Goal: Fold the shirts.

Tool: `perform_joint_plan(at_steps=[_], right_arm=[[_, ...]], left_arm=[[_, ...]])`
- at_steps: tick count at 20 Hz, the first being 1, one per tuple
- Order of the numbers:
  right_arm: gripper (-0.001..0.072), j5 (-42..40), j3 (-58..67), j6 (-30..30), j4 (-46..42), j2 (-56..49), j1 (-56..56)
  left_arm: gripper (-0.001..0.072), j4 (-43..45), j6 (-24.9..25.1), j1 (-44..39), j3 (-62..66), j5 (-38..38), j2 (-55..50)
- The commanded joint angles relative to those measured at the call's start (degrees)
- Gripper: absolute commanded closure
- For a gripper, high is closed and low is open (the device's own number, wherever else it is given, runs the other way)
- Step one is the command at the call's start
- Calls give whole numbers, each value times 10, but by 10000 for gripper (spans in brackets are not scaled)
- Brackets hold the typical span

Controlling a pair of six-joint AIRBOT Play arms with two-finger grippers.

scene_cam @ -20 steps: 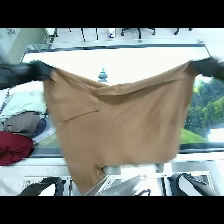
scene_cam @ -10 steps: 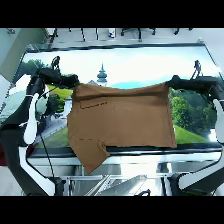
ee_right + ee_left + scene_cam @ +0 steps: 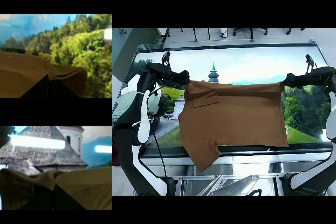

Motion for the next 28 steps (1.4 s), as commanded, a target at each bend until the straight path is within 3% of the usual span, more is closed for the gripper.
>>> perform_joint_plan(at_steps=[1, 4, 9, 11, 22, 23, 24, 25, 26, 27, 28], right_arm=[[692, -74, -1, 32, -136, 7, -1], [692, -57, -25, 44, -162, 7, 0], [692, -33, -64, 62, -201, 7, 15], [692, -30, -65, 74, -231, 7, 21], [683, -44, -66, 83, -218, 7, 54], [678, -53, -66, 82, -212, 7, 56], [660, -60, -66, 83, -208, 7, 56], [510, -68, -66, 85, -207, 7, 57], [351, -78, -66, 95, -209, 7, 57], [305, -97, -63, 98, -209, 10, 56], [305, -115, -57, 97, -211, 17, 50]], left_arm=[[693, 93, -51, -6, -57, 81, 40], [693, 90, -52, -7, -135, 93, 64], [693, 91, -54, -19, -212, 38, 64], [693, 91, -58, -19, -221, 29, 59], [691, 53, -60, -23, -221, 6, 54], [603, 38, -51, -23, -221, 3, 56], [382, 23, -45, -23, -221, 0, 60], [200, 13, -45, -23, -221, -1, 65], [148, 5, -45, -23, -221, 2, 72], [148, 5, -45, -19, -221, 13, 83], [148, 5, -45, -11, -217, 38, 98]])
